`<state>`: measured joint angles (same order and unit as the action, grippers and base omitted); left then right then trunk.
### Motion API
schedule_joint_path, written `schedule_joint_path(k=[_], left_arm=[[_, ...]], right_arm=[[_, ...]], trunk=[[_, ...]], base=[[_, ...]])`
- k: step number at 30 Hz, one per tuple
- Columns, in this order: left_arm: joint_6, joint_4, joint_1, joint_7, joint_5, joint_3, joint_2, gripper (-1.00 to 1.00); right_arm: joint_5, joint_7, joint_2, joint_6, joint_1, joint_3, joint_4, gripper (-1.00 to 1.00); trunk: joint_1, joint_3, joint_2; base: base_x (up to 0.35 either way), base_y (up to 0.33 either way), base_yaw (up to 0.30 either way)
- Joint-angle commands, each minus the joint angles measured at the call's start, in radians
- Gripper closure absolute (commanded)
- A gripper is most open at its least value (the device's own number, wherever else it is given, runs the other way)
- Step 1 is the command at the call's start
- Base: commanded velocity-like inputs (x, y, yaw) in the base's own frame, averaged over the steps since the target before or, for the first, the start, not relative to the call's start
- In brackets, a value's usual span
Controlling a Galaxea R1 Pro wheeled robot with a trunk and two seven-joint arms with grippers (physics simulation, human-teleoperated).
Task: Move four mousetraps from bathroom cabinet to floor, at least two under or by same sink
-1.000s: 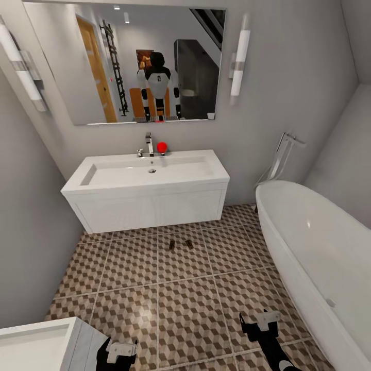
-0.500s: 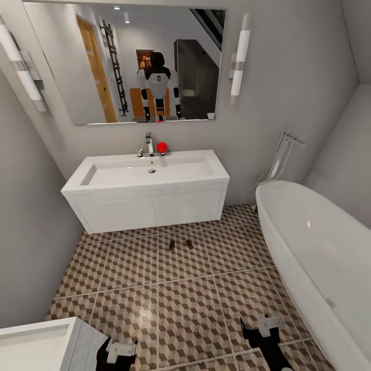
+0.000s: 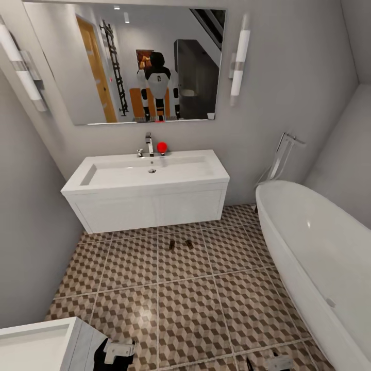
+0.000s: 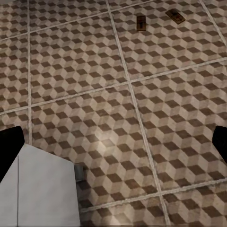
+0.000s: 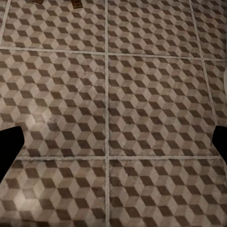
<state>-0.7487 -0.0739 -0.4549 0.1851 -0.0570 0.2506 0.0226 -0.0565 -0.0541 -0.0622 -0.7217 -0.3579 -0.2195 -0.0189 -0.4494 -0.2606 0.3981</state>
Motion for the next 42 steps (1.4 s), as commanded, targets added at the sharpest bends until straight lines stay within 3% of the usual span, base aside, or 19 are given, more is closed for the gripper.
schedule_joint_path(k=[1, 14, 42], left_arm=[[-0.002, -0.004, 0.004, 0.003, -0.010, 0.009, -0.006, -1.00], [0.042, -0.004, 0.061, 0.003, -0.015, 0.003, -0.022, -1.00], [0.043, -0.004, 0.072, 0.001, -0.014, 0.003, -0.016, -1.00]], right_arm=[[-0.007, -0.005, 0.002, -0.008, 0.011, -0.009, 0.000, -1.00], [-0.033, -0.008, 0.003, -0.016, 0.023, -0.004, -0.025, -1.00], [-0.035, -0.008, 0.009, -0.016, 0.023, -0.006, -0.023, -1.00]], trunk=[[-0.001, -0.002, 0.002], [-0.001, -0.002, 0.002], [-0.001, -0.002, 0.002]], base=[[0.000, 0.000, 0.000], [0.000, 0.000, 0.000], [0.000, 0.000, 0.000]])
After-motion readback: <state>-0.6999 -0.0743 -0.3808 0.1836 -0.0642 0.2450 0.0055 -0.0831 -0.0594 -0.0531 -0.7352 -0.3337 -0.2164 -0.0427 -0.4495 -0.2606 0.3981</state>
